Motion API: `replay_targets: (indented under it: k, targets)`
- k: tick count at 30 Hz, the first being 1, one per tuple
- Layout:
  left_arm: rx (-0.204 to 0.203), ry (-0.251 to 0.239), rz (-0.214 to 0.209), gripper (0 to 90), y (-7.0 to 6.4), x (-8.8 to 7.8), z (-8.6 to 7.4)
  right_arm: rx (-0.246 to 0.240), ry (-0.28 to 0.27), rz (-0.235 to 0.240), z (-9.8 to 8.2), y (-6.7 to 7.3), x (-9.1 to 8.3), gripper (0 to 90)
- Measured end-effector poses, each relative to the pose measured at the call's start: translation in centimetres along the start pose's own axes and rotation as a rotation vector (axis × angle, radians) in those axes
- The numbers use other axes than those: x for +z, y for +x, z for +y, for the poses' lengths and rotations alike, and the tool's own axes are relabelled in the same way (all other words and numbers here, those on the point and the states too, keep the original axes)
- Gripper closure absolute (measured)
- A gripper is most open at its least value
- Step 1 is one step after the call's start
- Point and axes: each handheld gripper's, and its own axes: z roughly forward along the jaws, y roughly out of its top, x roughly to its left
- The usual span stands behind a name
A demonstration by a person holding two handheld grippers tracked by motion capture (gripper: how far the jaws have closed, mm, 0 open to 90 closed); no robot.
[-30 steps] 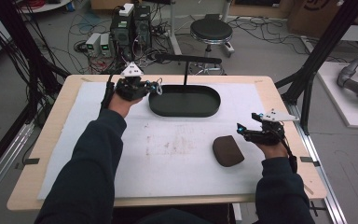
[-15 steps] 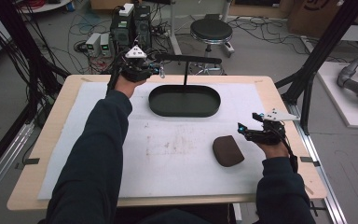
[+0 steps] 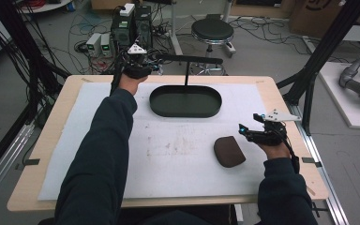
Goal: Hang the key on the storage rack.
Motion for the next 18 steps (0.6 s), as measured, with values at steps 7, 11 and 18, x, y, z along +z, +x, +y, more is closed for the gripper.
replay_targets:
  k: [7, 11, 18]
  targets:
    - [-0.012, 0.018, 0.054, 87.5, -0.6, 0.7, 0.0, 0.001, 0.005, 0.001, 0.0, 0.0, 0.0, 24.1]
    - [-0.032, 0.042, 0.082, 77.3, -0.8, 0.2, -0.6, -0.005, 0.005, 0.001, 0.0, 0.1, 0.0, 24.1]
    - [-0.089, -0.054, 0.042, 57.6, -2.3, -3.2, -3.1, -0.008, 0.005, 0.013, 0.1, 0.2, 0.2, 24.1]
